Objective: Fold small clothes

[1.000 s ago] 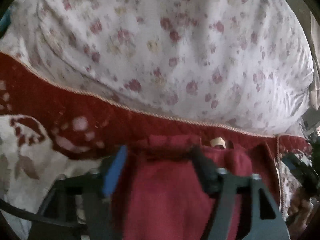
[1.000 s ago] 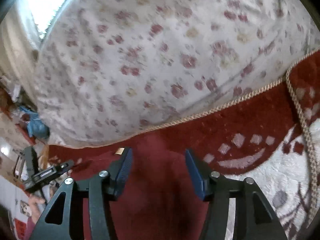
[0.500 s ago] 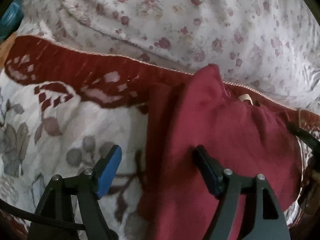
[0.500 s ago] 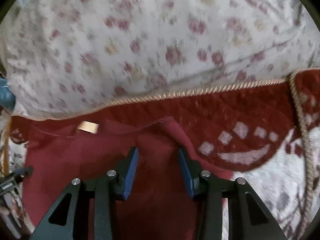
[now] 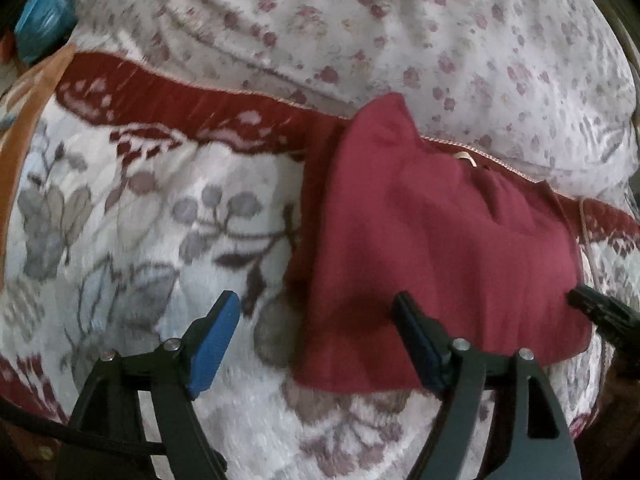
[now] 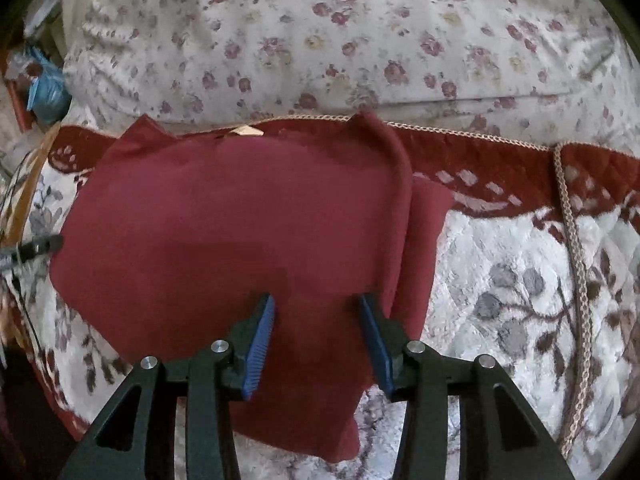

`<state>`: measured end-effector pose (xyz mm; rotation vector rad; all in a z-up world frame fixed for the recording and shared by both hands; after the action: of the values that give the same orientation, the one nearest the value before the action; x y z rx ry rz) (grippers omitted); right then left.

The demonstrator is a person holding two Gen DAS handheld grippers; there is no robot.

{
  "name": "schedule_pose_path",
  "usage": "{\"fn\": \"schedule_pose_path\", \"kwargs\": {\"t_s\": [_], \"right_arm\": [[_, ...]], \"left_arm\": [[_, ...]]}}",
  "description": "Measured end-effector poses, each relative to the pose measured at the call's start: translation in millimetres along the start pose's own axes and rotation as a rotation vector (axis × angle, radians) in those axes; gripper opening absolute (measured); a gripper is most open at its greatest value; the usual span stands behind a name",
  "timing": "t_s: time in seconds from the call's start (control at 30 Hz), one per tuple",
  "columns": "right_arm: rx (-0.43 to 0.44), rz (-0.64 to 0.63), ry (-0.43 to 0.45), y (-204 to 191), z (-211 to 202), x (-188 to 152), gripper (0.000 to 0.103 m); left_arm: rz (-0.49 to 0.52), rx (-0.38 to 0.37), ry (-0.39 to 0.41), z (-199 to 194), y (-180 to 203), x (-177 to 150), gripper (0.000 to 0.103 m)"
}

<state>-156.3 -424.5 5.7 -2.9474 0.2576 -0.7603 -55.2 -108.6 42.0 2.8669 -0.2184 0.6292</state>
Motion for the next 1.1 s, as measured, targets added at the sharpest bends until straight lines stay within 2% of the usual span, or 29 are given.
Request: {"fn": "schedule_pose_path", "kwargs": {"t_s": [0.07,0.13,0.23,0.4,0.5,0.63,0.77,0.9,1.0,1.1], "right_arm": [[-0.009,0.005,0.021,-6.8,-11.2,8.7,0.048],[0.033,-0.014,0.068,-21.9,-23.6,20.1,0.049],[0.107,-0.067,0.086,-57.7,-20.3,40.8,0.049],[0.169,-0.16,0.064,-127.7,27.1,80.7,0.048],[0.147,-0.214,0.07,-160.3,57.1,110.0,0.048],[0.178,-0.22,0.025,-188.9,98.7,144.4,0.048],[0.134,-0.243,-0.001,-209.8,132.1,162.4,0.048],[0.123,-0.185,-0.019,-213.4,161.8,170.7,0.048],[0.135,-0.157,-0.013,-210.5,165.0,172.5,0.048],[0.143,-0.151,-0.009,-206.2,151.4,169.6,0.048]], "left_arm": [[-0.012,-0.003,-0.003,4.0,-4.9,-4.5,0.079],[-0.031,0.0,0.0,9.2,-10.5,-5.0,0.08],[-0.07,-0.032,-0.013,17.3,-19.0,-4.1,0.083],[-0.094,-0.055,-0.028,26.5,-26.5,-0.4,0.088],[-0.098,-0.06,-0.028,28.8,-26.9,0.9,0.09],[-0.084,-0.051,-0.022,31.5,-24.0,1.7,0.092],[-0.084,-0.059,-0.027,33.0,-25.1,4.0,0.093],[-0.076,-0.05,-0.02,35.3,-24.0,5.7,0.094],[-0.066,-0.043,-0.019,36.6,-22.4,6.0,0.094],[-0.063,-0.042,-0.019,36.1,-22.6,5.4,0.094]]}}
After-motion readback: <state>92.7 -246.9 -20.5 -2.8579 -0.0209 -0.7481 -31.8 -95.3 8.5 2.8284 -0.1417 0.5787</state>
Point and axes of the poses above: each gripper's, at about its wrist camera, not at the fingertips, and z roughly the way its jaws point, y to its right, x to its top, the point moved 1 cm from there along z, roughly the way its jaws point, and after that the axes turned 4 degrees about -z, right-handed, at the moved point
